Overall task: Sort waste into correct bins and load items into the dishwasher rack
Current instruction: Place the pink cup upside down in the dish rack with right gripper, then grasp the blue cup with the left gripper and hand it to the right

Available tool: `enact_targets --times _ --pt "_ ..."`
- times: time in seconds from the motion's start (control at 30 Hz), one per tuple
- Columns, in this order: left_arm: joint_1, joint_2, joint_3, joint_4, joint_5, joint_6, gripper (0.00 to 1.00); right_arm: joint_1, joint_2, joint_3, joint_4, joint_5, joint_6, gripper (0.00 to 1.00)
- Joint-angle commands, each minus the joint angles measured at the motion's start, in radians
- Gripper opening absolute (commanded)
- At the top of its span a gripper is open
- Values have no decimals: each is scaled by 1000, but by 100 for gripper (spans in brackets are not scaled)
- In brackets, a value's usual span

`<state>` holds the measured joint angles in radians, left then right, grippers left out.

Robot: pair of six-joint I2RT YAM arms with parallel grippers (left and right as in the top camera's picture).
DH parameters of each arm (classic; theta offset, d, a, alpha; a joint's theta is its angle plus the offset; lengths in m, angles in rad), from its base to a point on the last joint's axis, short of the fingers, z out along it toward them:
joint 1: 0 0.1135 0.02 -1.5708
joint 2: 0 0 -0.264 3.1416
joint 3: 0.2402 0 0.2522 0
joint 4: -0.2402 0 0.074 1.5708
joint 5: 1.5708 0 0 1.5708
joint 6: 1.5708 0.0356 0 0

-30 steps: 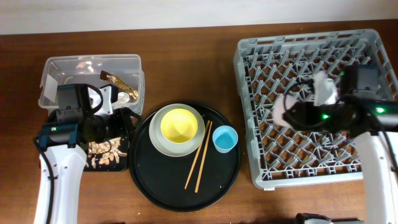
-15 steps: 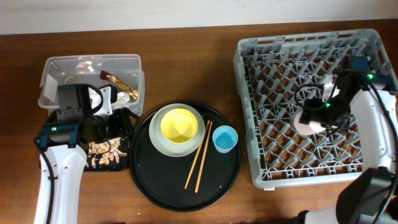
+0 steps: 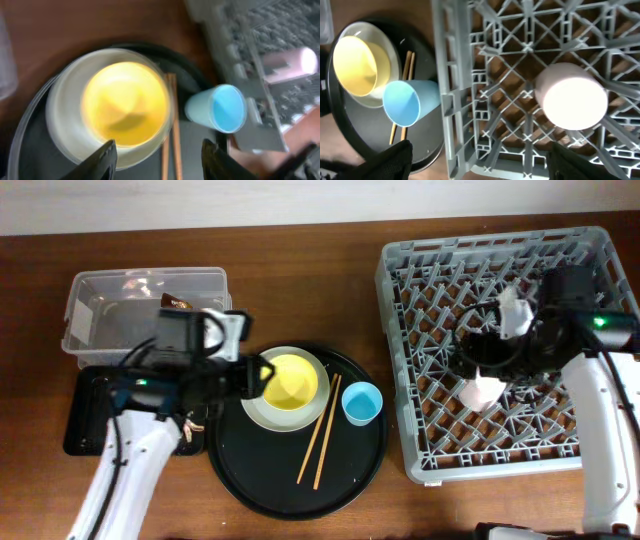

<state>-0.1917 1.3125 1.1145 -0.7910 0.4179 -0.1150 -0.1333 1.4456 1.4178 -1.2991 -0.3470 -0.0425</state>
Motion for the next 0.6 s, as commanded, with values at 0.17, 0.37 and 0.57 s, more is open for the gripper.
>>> enact_targets --times 0.17,0.37,0.57 --pt "-314 313 -3 222 2 -4 56 11 -13 14 -8 -12 -14 88" --pt "-369 472 -3 290 3 -4 46 11 -13 14 -14 -12 -14 89" --pt "-371 474 -3 269 3 -4 12 11 -13 14 -21 -12 -14 89"
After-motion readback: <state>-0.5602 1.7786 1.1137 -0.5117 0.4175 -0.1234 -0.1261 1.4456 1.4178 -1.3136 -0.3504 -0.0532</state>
